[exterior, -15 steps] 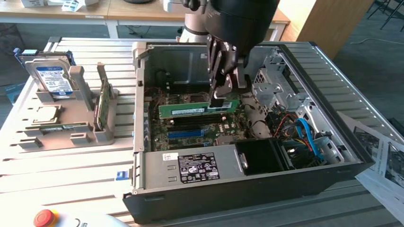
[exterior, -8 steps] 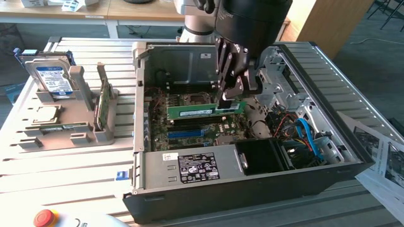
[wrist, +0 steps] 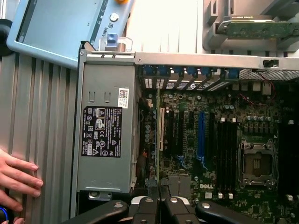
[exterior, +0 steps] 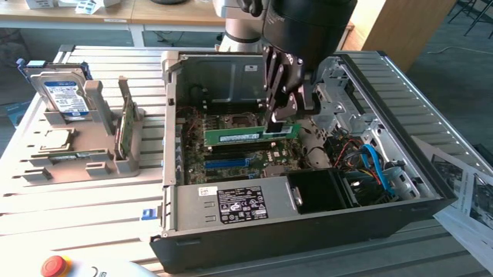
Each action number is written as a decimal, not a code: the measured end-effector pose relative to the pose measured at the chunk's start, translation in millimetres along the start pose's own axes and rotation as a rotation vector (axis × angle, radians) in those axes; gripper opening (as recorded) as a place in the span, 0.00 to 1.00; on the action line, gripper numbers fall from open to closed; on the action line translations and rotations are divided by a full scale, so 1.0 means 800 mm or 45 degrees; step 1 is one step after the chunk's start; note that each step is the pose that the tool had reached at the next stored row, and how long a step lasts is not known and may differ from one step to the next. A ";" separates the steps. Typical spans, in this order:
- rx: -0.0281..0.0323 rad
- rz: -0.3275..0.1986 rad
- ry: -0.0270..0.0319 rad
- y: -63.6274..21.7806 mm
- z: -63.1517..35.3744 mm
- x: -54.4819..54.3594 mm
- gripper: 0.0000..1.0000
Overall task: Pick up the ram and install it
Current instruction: 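Pick up the ram and move it above insertion slot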
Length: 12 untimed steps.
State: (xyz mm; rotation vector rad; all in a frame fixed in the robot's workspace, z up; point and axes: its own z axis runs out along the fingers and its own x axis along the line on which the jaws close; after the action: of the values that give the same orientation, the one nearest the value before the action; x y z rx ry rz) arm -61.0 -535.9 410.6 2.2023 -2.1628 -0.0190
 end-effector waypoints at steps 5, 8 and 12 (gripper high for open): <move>0.0000 0.000 0.0001 -0.003 0.000 -0.007 0.12; -0.0001 0.000 0.0003 -0.012 0.000 -0.034 0.12; 0.0000 0.000 0.0000 -0.015 0.000 -0.042 0.12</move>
State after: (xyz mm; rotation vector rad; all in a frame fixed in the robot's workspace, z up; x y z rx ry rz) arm -49.5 -502.5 409.0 2.2021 -2.1630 -0.0190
